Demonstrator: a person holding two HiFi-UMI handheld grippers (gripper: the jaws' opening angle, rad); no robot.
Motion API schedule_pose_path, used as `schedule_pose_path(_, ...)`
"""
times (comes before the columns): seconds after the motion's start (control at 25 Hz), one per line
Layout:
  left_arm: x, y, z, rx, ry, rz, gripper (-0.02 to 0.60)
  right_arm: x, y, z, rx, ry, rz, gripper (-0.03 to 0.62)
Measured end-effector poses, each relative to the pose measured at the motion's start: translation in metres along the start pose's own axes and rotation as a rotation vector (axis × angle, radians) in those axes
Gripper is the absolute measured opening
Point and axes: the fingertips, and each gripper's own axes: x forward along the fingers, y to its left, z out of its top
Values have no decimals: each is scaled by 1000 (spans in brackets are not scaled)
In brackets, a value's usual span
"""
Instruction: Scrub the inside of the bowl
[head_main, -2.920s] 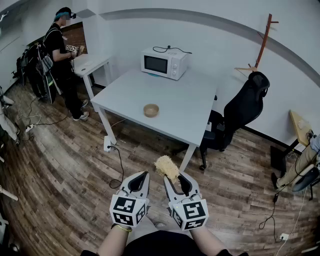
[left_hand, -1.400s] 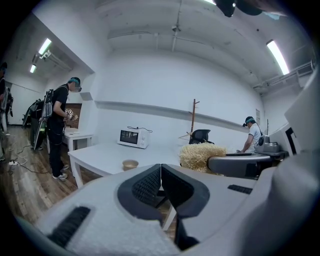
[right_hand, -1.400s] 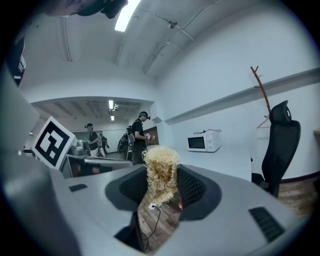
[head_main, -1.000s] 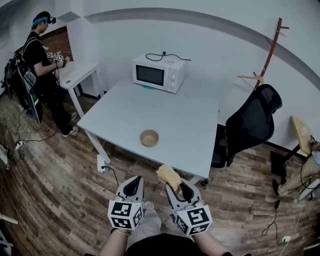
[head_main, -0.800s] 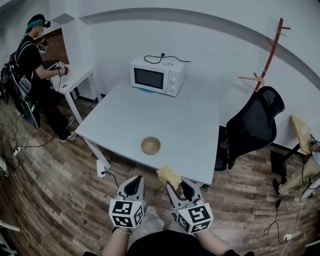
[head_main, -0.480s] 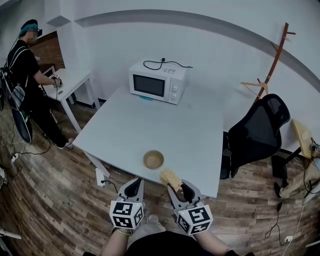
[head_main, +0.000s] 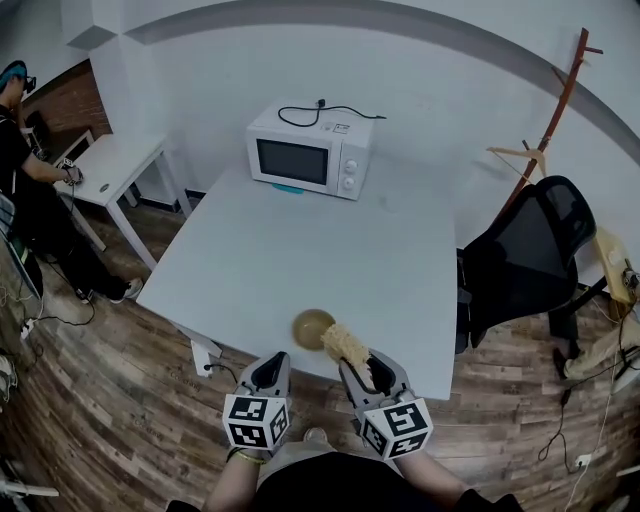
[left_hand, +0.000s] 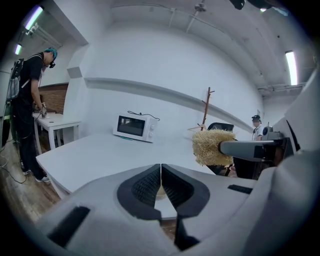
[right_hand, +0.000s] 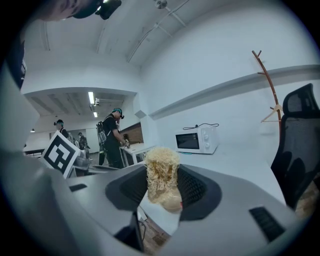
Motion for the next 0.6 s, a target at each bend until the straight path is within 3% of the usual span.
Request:
schedule_pose_path(0.36,40,23,-26,-41,82,-17,21,27,-12,-14,9,45,-11,172)
schedule_pose_path(0.6,76,29,-46,-164,144,-51,25,40,-30,-32,10,92,-11,172)
